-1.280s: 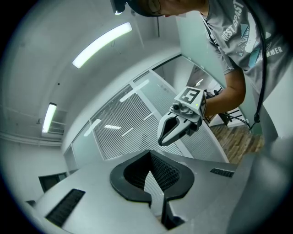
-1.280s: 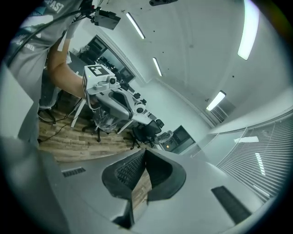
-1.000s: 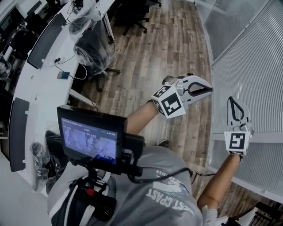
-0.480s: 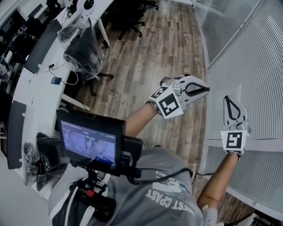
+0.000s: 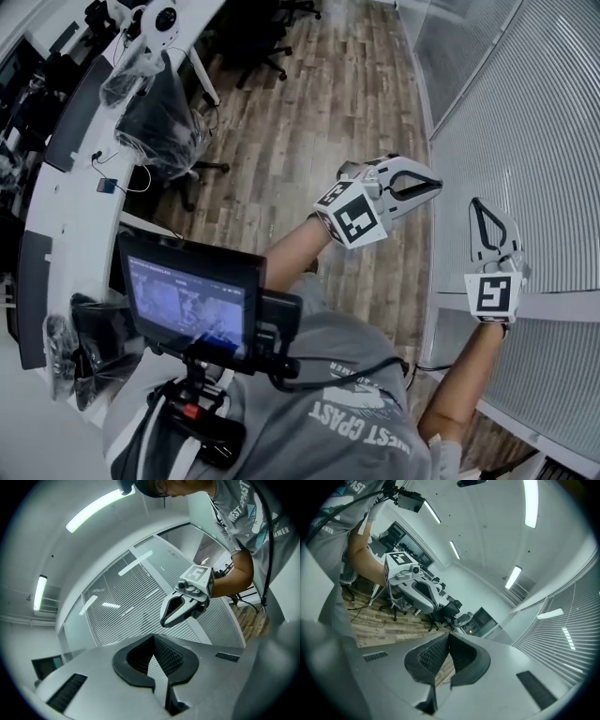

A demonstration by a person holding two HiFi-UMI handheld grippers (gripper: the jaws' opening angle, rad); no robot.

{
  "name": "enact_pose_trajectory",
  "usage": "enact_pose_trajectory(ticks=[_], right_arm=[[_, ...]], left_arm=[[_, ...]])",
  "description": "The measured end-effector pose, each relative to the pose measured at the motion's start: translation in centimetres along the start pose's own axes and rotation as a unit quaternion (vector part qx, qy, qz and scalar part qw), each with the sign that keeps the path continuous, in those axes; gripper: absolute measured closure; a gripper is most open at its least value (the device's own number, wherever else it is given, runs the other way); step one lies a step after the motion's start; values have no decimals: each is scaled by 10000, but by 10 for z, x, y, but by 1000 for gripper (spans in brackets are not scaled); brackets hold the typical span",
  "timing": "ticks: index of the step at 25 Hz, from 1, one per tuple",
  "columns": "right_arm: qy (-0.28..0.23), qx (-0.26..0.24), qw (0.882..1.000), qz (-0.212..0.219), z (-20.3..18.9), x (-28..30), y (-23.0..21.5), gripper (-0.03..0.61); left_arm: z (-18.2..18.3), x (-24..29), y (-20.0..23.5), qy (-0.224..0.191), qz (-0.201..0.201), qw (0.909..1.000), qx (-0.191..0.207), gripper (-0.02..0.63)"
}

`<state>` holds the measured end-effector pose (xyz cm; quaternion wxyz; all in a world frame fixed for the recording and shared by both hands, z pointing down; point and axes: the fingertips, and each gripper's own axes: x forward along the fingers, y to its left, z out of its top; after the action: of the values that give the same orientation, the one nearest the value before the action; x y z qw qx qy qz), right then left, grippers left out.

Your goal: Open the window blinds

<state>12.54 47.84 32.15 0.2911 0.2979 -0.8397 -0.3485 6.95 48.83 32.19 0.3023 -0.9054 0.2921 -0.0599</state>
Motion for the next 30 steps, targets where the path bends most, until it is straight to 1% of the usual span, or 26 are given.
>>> enact_pose_trajectory(ticks=[5, 7, 11, 13, 17, 25, 30], right_arm=[[49, 112, 9999, -113, -2, -11, 8, 584], [83, 145, 9997, -174, -11, -5, 0, 584], [147, 212, 9995, -188, -48, 42, -44, 584], [161, 275, 9993, -194, -60, 62, -57, 584], [231, 331, 9989, -250, -74, 98, -78, 584], [284, 238, 9984, -433, -95, 186, -127, 584], [305, 211, 9988, -333, -113, 229, -155, 584]], left_arm=[[6, 3, -11, -66, -188, 9998, 64, 612], [-1, 13, -6, -91, -248, 9996, 78, 612], [-39, 63, 39, -88, -332, 9994, 27, 612], [-55, 77, 56, -103, -381, 9992, 1, 612], [-82, 95, 85, -121, -502, 9987, -2, 612], [-140, 127, 165, -230, -589, 9979, 119, 612], [-173, 154, 206, -246, -563, 9981, 23, 612]])
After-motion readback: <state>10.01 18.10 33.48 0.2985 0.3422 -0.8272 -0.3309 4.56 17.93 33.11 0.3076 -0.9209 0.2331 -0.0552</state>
